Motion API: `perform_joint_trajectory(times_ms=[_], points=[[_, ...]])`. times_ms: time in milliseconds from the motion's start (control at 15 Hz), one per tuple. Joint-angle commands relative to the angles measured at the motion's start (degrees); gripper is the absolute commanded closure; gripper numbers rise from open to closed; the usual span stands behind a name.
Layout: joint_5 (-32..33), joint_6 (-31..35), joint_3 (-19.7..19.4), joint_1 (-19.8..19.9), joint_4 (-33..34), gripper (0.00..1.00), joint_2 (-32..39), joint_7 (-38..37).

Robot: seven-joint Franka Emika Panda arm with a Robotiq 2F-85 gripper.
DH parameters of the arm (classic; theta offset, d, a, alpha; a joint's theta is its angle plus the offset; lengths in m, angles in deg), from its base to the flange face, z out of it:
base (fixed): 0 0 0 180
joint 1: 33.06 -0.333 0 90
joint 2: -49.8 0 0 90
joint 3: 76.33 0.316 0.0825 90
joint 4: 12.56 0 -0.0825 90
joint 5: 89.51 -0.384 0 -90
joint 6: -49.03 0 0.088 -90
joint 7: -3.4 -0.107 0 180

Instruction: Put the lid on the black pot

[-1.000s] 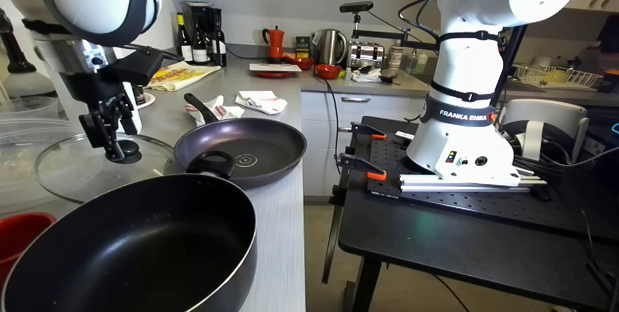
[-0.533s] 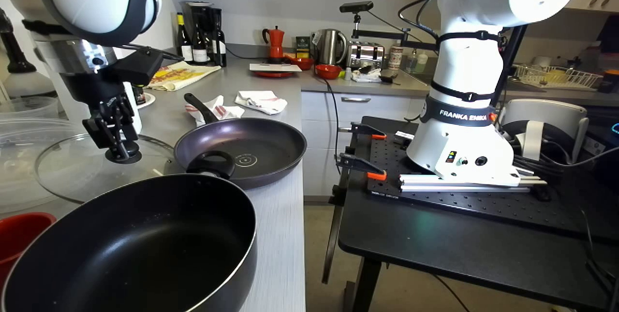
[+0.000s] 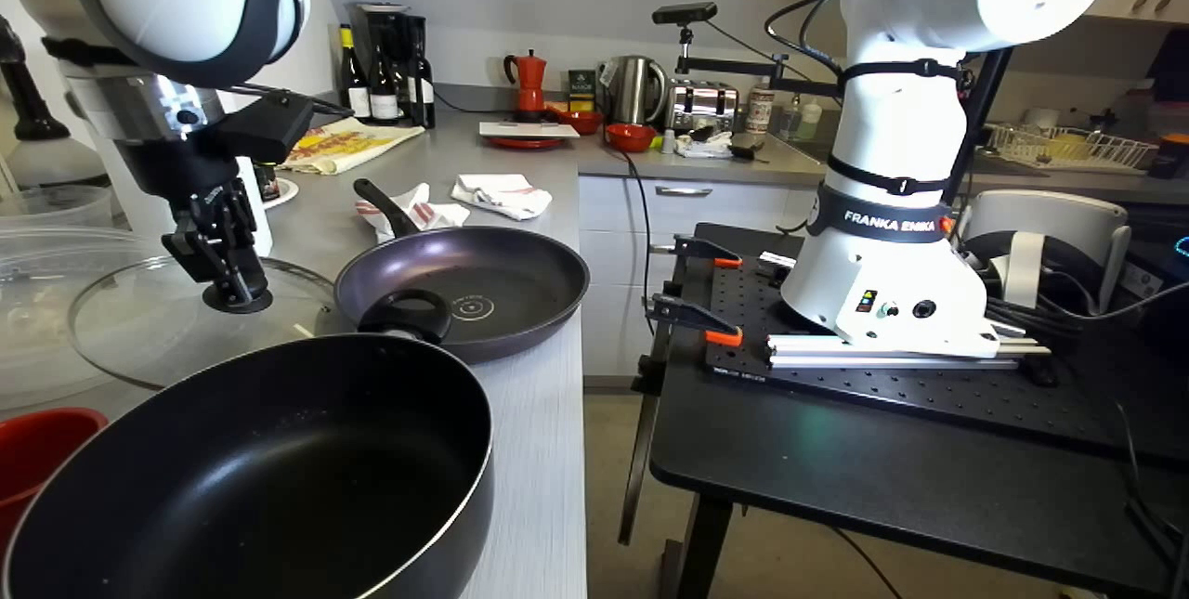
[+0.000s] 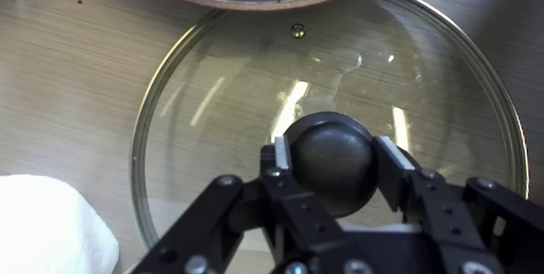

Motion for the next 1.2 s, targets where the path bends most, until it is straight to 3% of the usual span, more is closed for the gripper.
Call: perform_joint_trajectory(times_ms=[0,1133], points=[[-1.7,-1.2,0.3,0.2,1.2,0.75,0.3,2.0],[-1.9,8.7,1.3,1.9,-11.1,0.75,-11.0,3.5]])
